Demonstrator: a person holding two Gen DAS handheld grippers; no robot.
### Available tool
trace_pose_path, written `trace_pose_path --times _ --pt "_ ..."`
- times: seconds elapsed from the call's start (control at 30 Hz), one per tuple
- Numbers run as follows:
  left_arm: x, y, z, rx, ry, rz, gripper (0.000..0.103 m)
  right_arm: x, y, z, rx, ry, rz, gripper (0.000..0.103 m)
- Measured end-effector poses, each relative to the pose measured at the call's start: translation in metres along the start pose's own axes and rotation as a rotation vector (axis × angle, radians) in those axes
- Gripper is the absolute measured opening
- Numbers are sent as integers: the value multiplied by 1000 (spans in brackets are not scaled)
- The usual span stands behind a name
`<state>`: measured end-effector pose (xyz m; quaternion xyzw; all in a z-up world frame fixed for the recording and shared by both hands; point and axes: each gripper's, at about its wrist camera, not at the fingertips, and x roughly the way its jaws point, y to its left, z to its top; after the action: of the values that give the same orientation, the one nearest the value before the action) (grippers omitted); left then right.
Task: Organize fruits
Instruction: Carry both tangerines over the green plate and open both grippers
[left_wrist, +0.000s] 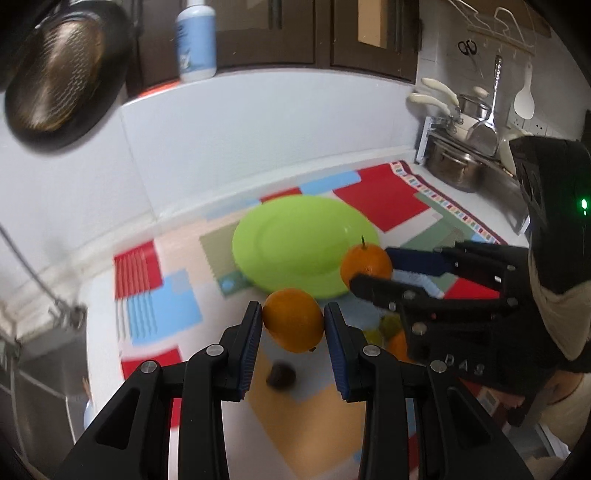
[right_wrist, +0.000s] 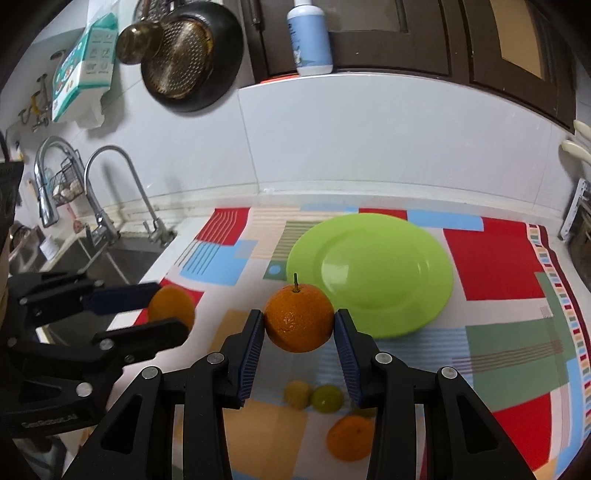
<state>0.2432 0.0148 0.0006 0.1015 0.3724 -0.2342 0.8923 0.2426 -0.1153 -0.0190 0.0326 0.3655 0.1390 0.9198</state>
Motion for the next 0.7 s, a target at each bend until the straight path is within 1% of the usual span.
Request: trace_pose_path --times 0.13,0.33,0.43,0.53,0.6,0.7 --pt "21 3 19 10 -12 -25 34 11 -17 10 27 17 -18 40" --pt "66 9 38 17 25 -79 34 32 -41 26 48 62 -46 40" --pt "94 12 44 11 56 -92 34 49 -51 32 59 99 -54 40" --pt "121 18 47 -3 108 -97 34 69 -62 34 65 147 -80 40" --pt "139 21 46 -20 149 -103 34 81 -69 33 79 177 -83 40" --pt "157 23 43 -31 189 -109 34 96 -76 32 90 218 -97 40"
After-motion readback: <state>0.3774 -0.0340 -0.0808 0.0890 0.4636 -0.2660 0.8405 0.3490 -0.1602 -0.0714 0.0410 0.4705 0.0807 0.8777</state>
